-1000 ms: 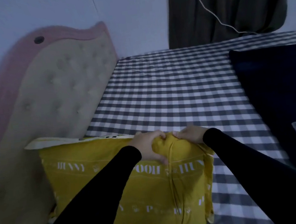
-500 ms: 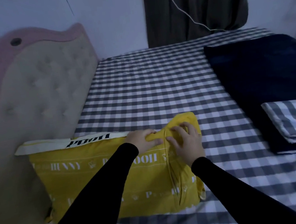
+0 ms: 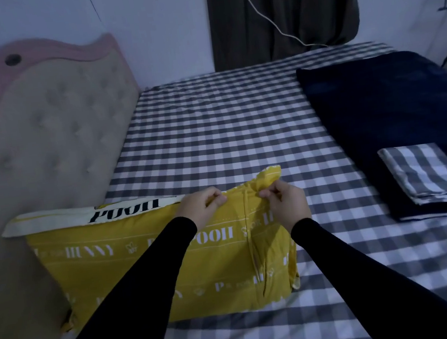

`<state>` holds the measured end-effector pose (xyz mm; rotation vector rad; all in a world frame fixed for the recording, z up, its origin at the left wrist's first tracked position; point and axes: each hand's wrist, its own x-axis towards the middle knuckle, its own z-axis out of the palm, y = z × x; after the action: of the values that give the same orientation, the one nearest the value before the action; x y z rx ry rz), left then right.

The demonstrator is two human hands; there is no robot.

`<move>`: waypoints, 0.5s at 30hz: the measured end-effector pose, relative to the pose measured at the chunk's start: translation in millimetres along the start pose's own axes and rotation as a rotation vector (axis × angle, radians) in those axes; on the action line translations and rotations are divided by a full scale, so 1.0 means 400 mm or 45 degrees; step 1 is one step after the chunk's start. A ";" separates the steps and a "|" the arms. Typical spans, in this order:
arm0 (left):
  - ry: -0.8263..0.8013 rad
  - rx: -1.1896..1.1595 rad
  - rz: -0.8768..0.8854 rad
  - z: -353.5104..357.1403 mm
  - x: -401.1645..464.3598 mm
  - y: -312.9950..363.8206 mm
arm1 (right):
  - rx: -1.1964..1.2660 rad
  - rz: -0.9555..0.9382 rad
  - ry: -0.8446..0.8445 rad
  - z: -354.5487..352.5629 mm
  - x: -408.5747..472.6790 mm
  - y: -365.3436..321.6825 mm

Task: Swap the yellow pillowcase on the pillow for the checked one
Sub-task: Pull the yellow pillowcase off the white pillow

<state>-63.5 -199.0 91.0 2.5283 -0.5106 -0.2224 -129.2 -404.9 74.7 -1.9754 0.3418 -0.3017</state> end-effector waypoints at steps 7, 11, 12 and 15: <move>0.045 -0.057 -0.017 0.000 0.000 0.014 | 0.080 -0.066 0.083 -0.028 -0.011 0.021; -0.035 0.121 -0.029 -0.019 0.003 0.028 | 0.115 -0.032 0.158 -0.024 -0.003 0.028; -0.054 0.149 -0.040 -0.021 0.004 0.033 | 0.128 0.003 0.166 -0.022 -0.001 0.029; -0.121 0.275 0.036 -0.002 0.012 0.072 | 0.159 0.182 0.086 -0.023 0.016 0.052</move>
<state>-68.0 -223.0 106.9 2.7280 -0.6373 -0.2917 -128.9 -423.4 59.8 -1.8110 0.4937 -0.2912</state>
